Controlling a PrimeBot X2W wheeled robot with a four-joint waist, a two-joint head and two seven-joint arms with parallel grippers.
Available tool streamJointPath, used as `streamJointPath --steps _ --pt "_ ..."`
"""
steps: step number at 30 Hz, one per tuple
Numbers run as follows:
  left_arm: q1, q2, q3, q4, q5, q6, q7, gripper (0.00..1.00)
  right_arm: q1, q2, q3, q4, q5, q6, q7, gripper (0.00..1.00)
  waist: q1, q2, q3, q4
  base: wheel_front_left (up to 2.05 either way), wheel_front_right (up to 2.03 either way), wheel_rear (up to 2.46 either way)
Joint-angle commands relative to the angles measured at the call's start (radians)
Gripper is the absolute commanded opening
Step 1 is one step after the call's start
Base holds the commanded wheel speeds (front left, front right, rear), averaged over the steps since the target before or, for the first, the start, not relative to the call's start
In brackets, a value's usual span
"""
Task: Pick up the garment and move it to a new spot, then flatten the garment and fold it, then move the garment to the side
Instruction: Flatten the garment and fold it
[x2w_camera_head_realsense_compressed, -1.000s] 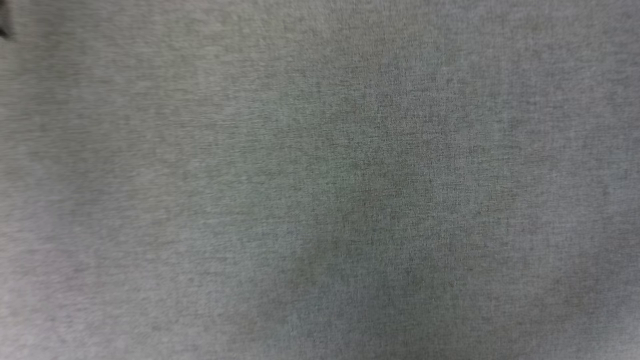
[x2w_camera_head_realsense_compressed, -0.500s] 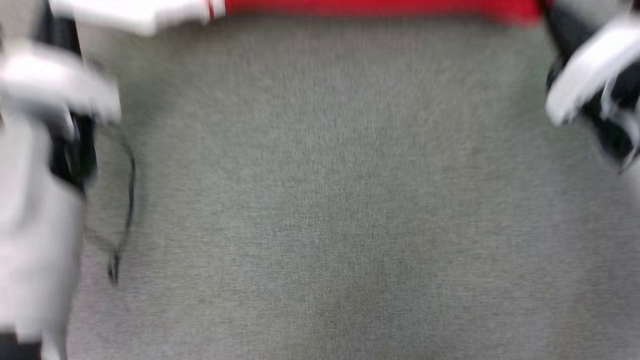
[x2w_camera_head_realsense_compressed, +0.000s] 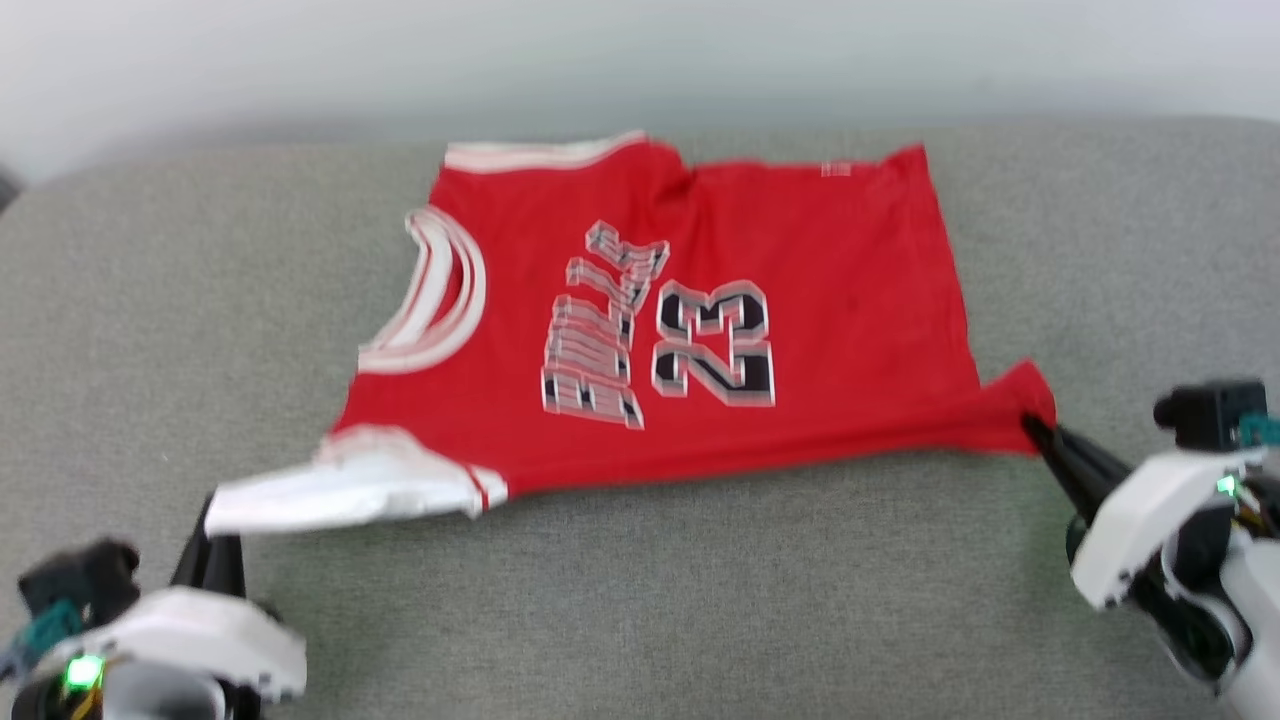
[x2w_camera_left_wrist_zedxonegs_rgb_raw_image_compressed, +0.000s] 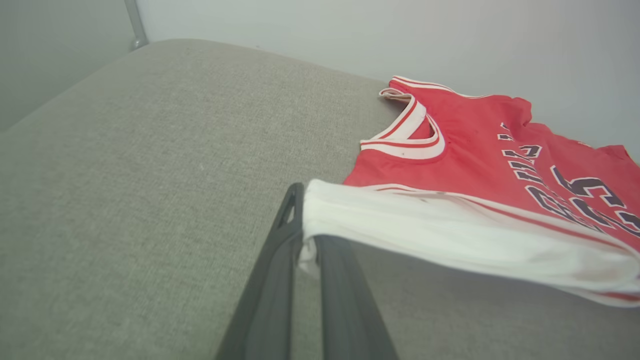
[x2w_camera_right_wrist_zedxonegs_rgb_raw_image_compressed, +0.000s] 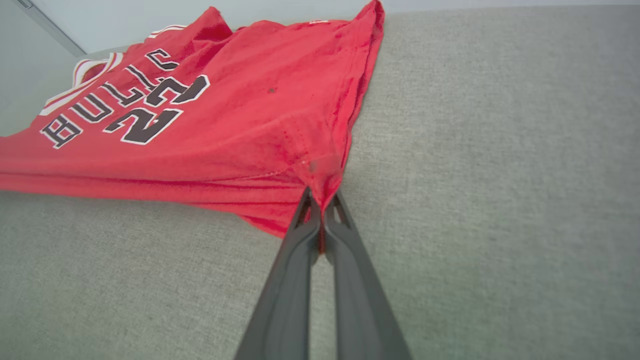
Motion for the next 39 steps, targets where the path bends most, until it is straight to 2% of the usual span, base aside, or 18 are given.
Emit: streamJointPath --steps 1,2,3,4,5,9,10,15,21,28,32,33,34,35,36,37,38,39 --pt "0.100 0.028 0.037 -0.072 -0.011 0.061 0.022 0.00 0.079 -0.035 -0.050 -0.014 -0.010 -0.008 0.010 0.00 0.0004 0.0000 -0.059 -0.001 0.00 0.00 0.00" --pt "0.147 0.032 0.044 -0.112 -0.014 0.084 0.034 0.00 0.116 -0.035 -0.068 -0.028 -0.018 -0.009 0.015 0.00 0.0004 0.0000 -0.070 0.000 0.00 0.00 0.00" --pt "0.147 0.032 0.044 -0.112 -0.014 0.084 0.034 0.00 0.116 -0.035 -0.068 -0.028 -0.018 -0.009 0.015 0.00 0.0004 0.0000 -0.070 0.000 0.00 0.00 0.00" --pt "0.271 0.041 0.058 -0.233 -0.022 0.146 0.075 0.00 0.233 -0.020 -0.137 -0.082 -0.032 -0.009 0.044 0.00 0.0004 0.0000 -0.096 0.010 0.00 0.00 0.00" --pt "0.310 0.045 0.058 -0.268 -0.023 0.164 0.090 0.00 0.271 -0.015 -0.163 -0.102 -0.040 -0.009 0.056 0.00 0.0004 0.0000 -0.104 0.014 0.00 0.00 0.00" --pt "0.416 0.050 0.062 -0.393 -0.032 0.217 0.135 0.00 0.411 0.020 -0.274 -0.195 -0.083 -0.009 0.120 0.00 0.0004 0.0000 -0.123 0.024 0.00 0.00 0.00" --pt "0.424 0.059 0.048 -0.441 -0.030 0.222 0.158 0.00 0.480 0.062 -0.354 -0.275 -0.130 -0.009 0.181 0.00 0.0004 0.0000 -0.122 0.027 0.00 0.00 0.00" --pt "0.306 0.063 -0.016 -0.415 -0.026 0.173 0.209 0.00 0.481 0.144 -0.443 -0.386 -0.231 -0.004 0.300 0.00 0.0004 0.0000 -0.090 0.016 0.00 0.00 0.00" --pt "0.081 0.026 -0.079 -0.256 -0.039 0.073 0.230 0.00 0.392 0.217 -0.471 -0.408 -0.315 -0.004 0.396 0.00 0.0004 0.0000 -0.025 0.001 0.00 0.00 0.00" --pt "-0.132 -0.001 -0.130 -0.053 -0.034 -0.025 0.247 0.00 0.298 0.245 -0.460 -0.343 -0.348 -0.004 0.419 0.00 0.0004 0.0000 0.055 -0.002 0.00 0.00 0.00" --pt "-0.207 -0.018 -0.151 0.056 -0.044 -0.065 0.255 0.00 0.244 0.234 -0.421 -0.293 -0.367 -0.004 0.375 0.00 0.0004 0.0000 0.091 -0.008 0.00 0.00 0.00" --pt "-0.224 -0.022 -0.159 0.082 -0.045 -0.079 0.259 0.00 0.236 0.235 -0.408 -0.272 -0.367 -0.004 0.367 0.10 0.0004 0.0000 0.096 -0.010 0.00 0.00 0.00" --pt "-0.235 -0.033 -0.169 0.102 -0.048 -0.092 0.264 0.08 0.228 0.235 -0.399 -0.253 -0.365 -0.004 0.359 0.25 0.0004 0.0000 0.099 -0.011 0.00 0.00 0.00" --pt "-0.247 -0.040 -0.177 0.121 -0.048 -0.103 0.267 0.24 0.221 0.234 -0.390 -0.237 -0.364 -0.004 0.347 0.39 0.0004 0.0000 0.101 -0.011 0.00 0.00 0.00" --pt "-0.259 -0.045 -0.182 0.140 -0.052 -0.115 0.268 0.40 0.214 0.232 -0.382 -0.222 -0.367 -0.004 0.334 0.69 0.0004 0.0000 0.103 -0.010 0.00 0.00 0.00" --pt "-0.269 -0.057 -0.180 0.157 -0.070 -0.129 0.266 0.67 0.209 0.232 -0.372 -0.209 -0.367 -0.004 0.321 1.00 0.0004 0.0000 0.104 -0.010 0.00 0.00 0.00" --pt "-0.271 -0.071 -0.178 0.176 -0.089 -0.143 0.273 0.98 0.206 0.233 -0.359 -0.197 -0.363 -0.004 0.310 1.00 0.0004 0.0000 0.102 -0.011 0.00 0.00 0.00" --pt "-0.274 -0.074 -0.180 0.191 -0.096 -0.155 0.278 1.00 0.205 0.232 -0.349 -0.189 -0.360 -0.004 0.298 1.00 0.0004 0.0000 0.099 -0.013 0.00 0.00 0.00"
